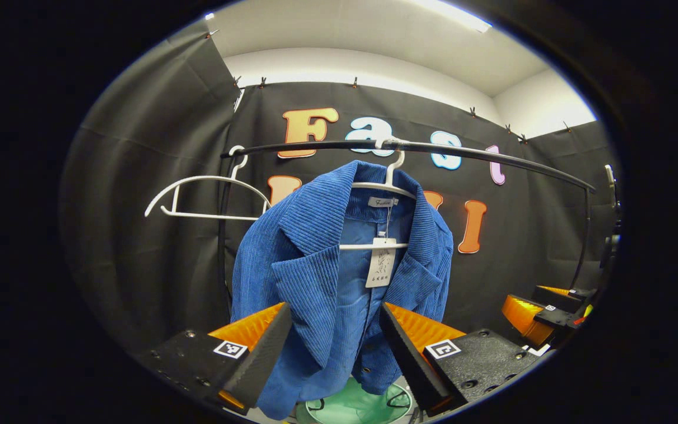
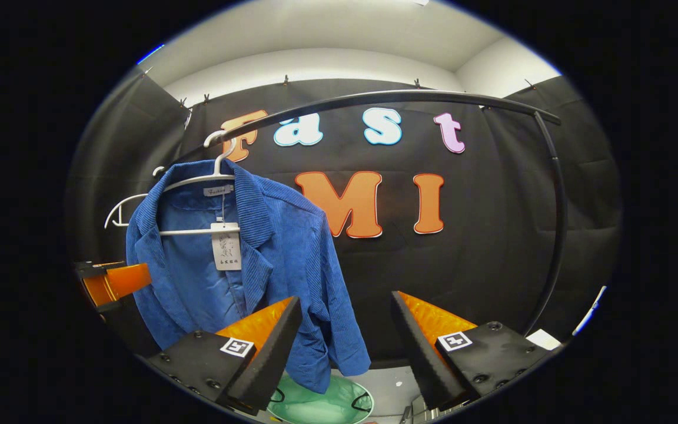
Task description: Grasp the clothes on the hanger with both hands and then place them into the laundry hamper below.
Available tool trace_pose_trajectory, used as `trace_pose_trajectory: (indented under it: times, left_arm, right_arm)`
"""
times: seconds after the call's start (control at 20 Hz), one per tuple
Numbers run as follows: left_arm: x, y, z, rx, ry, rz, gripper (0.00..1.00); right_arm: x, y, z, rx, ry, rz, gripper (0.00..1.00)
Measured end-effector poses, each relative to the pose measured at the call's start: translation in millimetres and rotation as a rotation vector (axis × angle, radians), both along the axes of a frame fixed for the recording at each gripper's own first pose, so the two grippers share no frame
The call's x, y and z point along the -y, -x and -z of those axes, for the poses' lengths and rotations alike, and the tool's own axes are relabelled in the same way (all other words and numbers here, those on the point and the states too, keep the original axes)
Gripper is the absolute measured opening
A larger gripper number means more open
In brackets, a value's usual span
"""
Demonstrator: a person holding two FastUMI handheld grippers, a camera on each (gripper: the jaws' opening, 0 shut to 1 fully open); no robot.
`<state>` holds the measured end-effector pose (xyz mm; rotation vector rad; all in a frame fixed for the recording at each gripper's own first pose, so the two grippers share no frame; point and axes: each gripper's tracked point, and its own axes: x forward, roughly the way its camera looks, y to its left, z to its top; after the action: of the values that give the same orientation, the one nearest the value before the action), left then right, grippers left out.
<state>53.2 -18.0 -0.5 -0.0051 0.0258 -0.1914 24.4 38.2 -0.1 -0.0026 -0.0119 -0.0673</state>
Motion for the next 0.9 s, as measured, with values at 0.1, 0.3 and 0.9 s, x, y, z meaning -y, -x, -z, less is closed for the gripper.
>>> trace_pose_trajectory:
  times: [0.1,0.3,0.9]
  left_arm:
    - [-3.1,-6.3,3.0,-0.015,0.011,-0.001,0.92]
    - [-6.4,-15.6,4.3,-0.031,0.033,0.003,0.95]
    - [-13.6,-57.7,21.9,-0.063,0.033,-0.021,0.95]
  right_arm:
    - [-10.0,-4.8,-0.8,-0.001,0.008,-0.019,0.98]
    - [-36.5,-19.6,-2.8,0.001,0.005,-0.075,0.98]
    - [-88.4,-63.1,4.7,-0.024,0.004,-0.169,0.98]
